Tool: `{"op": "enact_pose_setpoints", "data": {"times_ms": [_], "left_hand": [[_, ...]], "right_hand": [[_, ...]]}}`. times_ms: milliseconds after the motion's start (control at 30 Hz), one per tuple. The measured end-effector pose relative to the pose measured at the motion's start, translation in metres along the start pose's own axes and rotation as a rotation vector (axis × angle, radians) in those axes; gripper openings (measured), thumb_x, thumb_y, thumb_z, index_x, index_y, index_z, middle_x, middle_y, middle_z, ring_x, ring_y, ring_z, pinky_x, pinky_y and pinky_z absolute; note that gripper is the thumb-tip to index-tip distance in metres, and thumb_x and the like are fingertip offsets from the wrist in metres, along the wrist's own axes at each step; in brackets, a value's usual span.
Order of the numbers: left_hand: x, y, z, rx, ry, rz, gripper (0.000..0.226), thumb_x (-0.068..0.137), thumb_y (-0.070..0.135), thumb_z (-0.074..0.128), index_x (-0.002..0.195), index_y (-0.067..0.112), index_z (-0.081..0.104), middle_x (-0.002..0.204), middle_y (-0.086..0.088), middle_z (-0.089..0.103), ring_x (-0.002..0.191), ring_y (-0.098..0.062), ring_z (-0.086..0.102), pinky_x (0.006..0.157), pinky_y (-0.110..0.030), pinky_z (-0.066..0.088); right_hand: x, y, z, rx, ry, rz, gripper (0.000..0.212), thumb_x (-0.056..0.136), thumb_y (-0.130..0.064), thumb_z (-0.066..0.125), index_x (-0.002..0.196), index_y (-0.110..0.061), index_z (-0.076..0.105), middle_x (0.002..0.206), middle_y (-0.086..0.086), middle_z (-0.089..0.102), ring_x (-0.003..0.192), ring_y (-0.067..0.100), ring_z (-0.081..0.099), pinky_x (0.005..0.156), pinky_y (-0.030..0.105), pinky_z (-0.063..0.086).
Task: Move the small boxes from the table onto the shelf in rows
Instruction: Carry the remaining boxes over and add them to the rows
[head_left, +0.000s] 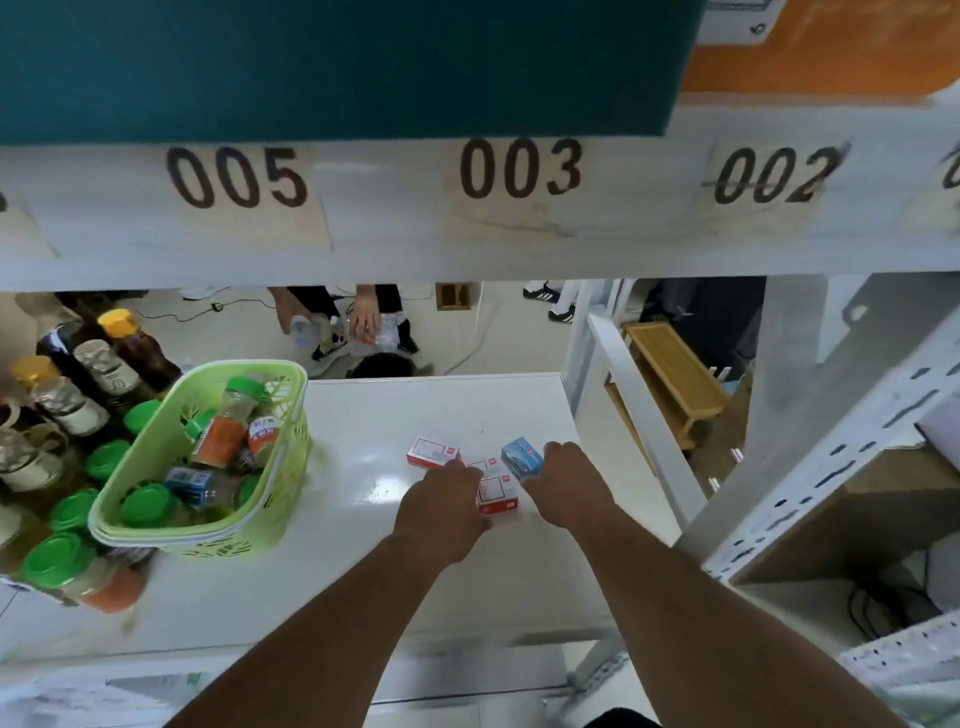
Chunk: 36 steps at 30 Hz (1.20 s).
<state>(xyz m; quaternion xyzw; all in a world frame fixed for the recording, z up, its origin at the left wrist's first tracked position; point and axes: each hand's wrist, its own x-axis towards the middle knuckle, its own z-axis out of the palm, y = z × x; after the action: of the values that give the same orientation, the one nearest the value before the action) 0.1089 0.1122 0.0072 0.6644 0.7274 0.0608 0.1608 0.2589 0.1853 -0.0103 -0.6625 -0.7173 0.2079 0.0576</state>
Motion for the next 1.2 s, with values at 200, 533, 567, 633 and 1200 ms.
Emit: {"op": "enact_pose_setpoints", "data": {"times_ms": [200,533,567,633,1200], "left_hand": [[0.011,-0.005,0.008,-0.008,0.029,0.026,0.041,0.087,0.043,0.065,0.124,0.026,0.060,0.132,0.003,0.053,0.125,-0.017,0.050,0.099,-0.031,0.046],[0.021,-0.003,0.014,-0.026,0.049,-0.004,0.043,0.085,0.036,0.068,0.125,0.023,0.060,0.129,0.001,0.053,0.117,-0.018,0.056,0.091,-0.031,0.050],[0.021,-0.004,0.014,-0.033,0.050,-0.005,0.043,0.085,0.035,0.068,0.125,0.022,0.059,0.129,0.001,0.052,0.118,-0.018,0.055,0.091,-0.031,0.049],[0.021,-0.005,0.016,-0.052,0.062,-0.005,0.042,0.085,0.035,0.067,0.123,0.020,0.057,0.128,0.001,0.052,0.117,-0.018,0.055,0.090,-0.030,0.049],[-0.026,-0.034,-0.055,-0.133,0.077,0.055,0.036,0.082,0.031,0.071,0.114,0.023,0.058,0.117,0.002,0.060,0.099,-0.013,0.058,0.078,-0.019,0.048]], "right_hand": [[0.016,0.000,0.005,-0.005,-0.032,-0.009,0.044,0.089,-0.044,0.067,0.120,-0.014,0.059,0.117,0.009,0.061,0.104,0.024,0.065,0.088,0.038,0.056],[0.022,0.003,0.009,-0.002,-0.019,0.004,0.038,0.090,-0.038,0.066,0.118,-0.013,0.060,0.116,0.009,0.064,0.104,0.022,0.065,0.077,0.029,0.054],[0.022,0.003,0.009,-0.002,-0.019,0.007,0.037,0.090,-0.037,0.065,0.118,-0.013,0.060,0.117,0.009,0.064,0.104,0.022,0.066,0.077,0.029,0.054],[0.023,0.003,0.010,0.001,-0.018,0.008,0.035,0.089,-0.034,0.064,0.117,-0.013,0.059,0.117,0.009,0.065,0.103,0.022,0.066,0.075,0.028,0.054],[-0.061,-0.020,-0.033,0.151,0.069,0.018,0.034,0.086,-0.033,0.072,0.112,-0.014,0.063,0.109,0.004,0.065,0.093,0.017,0.065,0.081,0.026,0.054]]}}
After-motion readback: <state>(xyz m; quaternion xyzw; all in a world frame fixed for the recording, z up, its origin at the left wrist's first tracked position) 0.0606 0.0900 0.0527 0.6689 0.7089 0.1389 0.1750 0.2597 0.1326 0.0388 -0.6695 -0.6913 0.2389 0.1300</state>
